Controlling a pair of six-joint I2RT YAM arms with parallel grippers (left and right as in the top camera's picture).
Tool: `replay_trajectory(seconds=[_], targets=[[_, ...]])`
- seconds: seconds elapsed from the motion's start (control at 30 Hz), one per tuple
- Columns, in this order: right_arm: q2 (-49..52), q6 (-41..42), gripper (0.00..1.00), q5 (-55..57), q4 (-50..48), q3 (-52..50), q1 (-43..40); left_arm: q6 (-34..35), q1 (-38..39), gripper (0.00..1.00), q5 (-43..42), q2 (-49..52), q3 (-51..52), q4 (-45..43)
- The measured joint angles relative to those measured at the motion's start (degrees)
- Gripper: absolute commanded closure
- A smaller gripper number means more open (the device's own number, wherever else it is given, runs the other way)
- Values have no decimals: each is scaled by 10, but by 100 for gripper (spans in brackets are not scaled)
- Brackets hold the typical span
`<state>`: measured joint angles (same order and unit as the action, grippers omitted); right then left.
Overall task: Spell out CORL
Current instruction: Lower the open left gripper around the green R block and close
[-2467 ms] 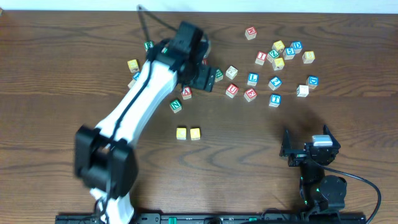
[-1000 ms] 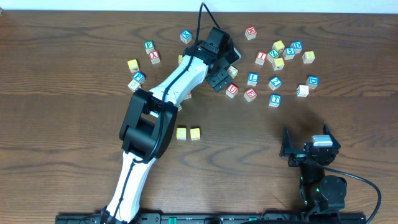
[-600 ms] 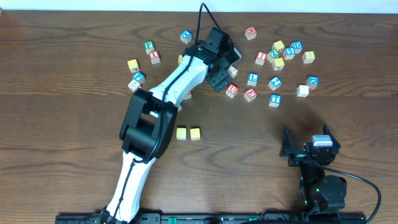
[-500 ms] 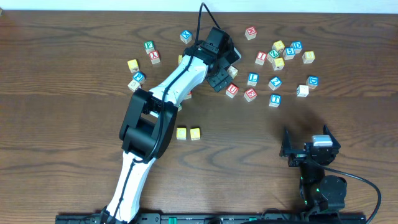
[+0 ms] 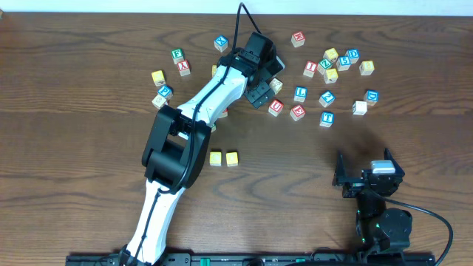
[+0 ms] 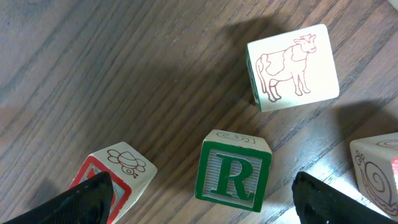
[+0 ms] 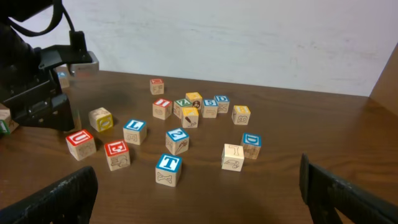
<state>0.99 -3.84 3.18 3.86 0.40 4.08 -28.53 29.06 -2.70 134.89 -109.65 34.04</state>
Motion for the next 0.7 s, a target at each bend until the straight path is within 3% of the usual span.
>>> replay_trajectory(seconds=[0.7], targets=[[0,0,1,0,0,0,0,0,26,9,1,-16,0,2]])
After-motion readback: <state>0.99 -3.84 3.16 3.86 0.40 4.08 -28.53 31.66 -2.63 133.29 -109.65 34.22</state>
